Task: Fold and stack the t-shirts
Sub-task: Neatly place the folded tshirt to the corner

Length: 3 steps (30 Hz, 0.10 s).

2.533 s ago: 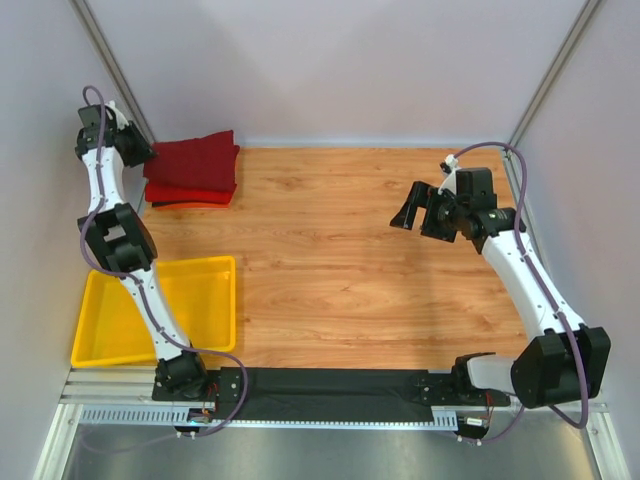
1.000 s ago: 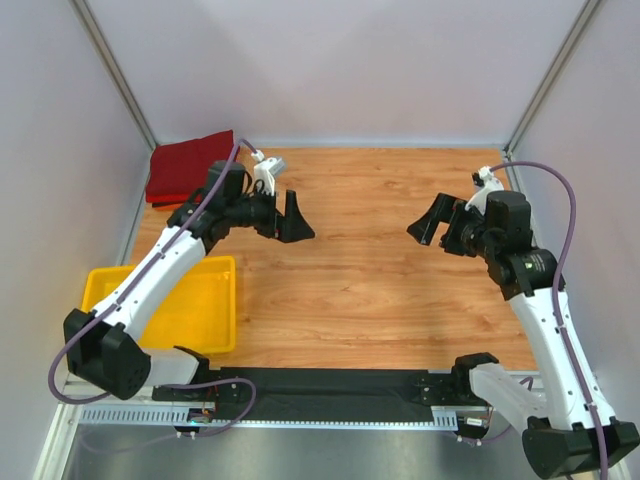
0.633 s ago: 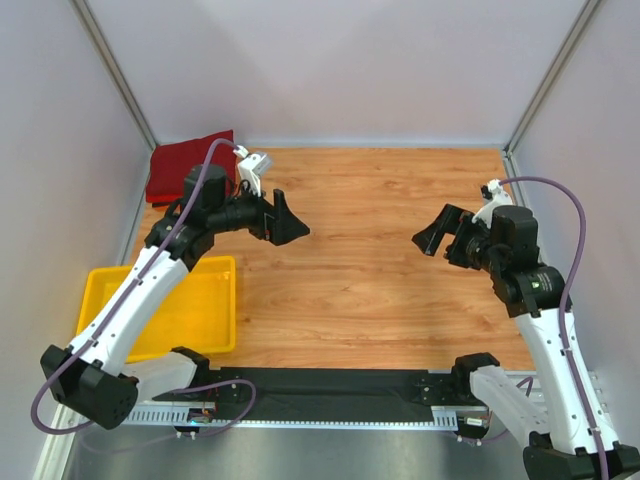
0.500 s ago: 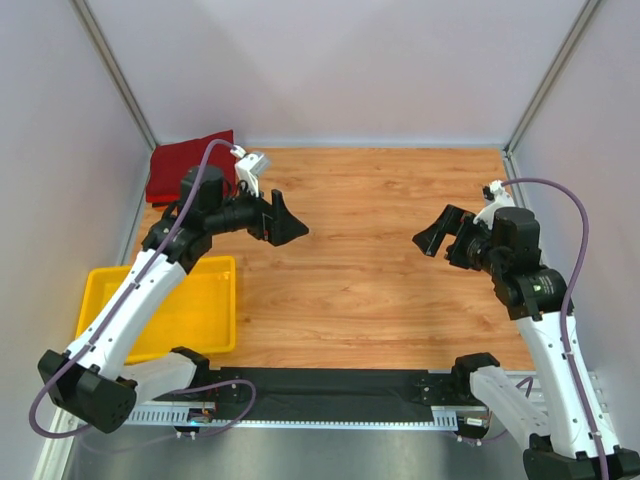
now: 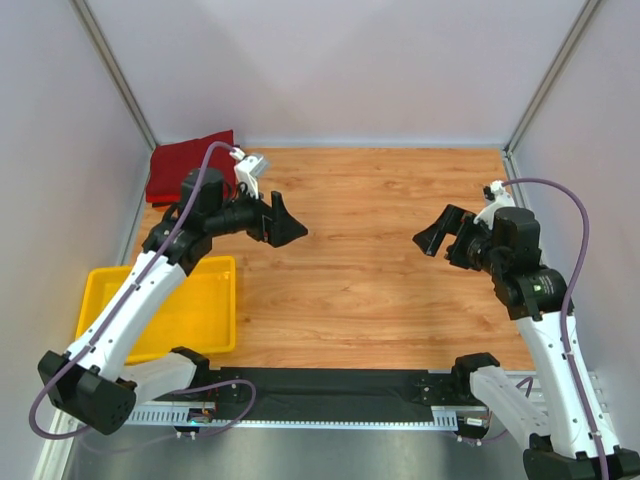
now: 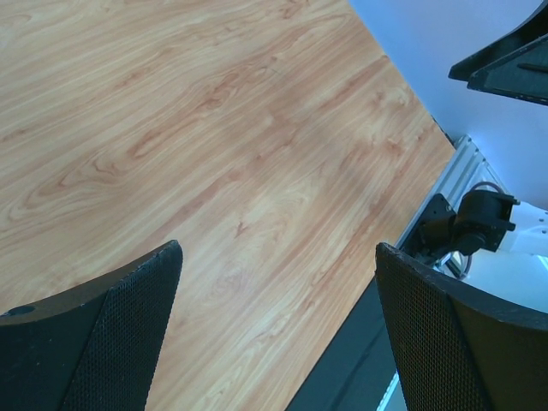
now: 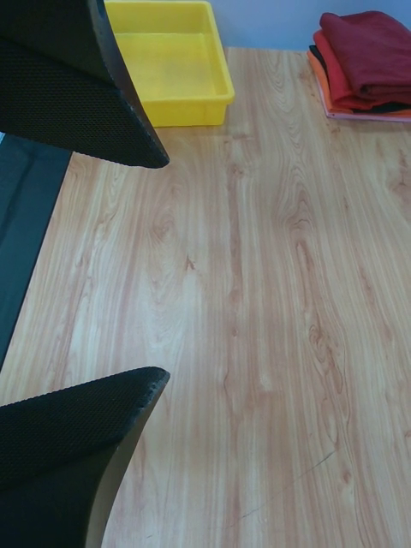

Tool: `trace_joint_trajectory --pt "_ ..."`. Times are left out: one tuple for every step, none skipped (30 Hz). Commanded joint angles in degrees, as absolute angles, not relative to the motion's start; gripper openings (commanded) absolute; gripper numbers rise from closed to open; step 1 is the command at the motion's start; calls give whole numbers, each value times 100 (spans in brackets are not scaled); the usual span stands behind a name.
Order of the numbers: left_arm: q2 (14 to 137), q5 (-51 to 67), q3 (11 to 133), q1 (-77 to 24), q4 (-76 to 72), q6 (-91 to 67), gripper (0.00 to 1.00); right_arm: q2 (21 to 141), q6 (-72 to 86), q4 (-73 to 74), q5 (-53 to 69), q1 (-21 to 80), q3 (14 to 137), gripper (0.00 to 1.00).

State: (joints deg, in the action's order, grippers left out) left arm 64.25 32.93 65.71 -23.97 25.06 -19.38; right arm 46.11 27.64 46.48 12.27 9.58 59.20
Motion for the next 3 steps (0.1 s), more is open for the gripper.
trace_joint_trajectory --pt "6284 3357 6557 -2391 2250 -1916 99 4518 2795 4553 1116 976 6117 100" --pt "6284 3375 6557 -2391 2241 -1916 99 4518 2804 4535 1125 984 6126 100" --pt "6293 3375 6565 -2399 2241 -1925 99 4518 2821 4526 1134 984 6117 100"
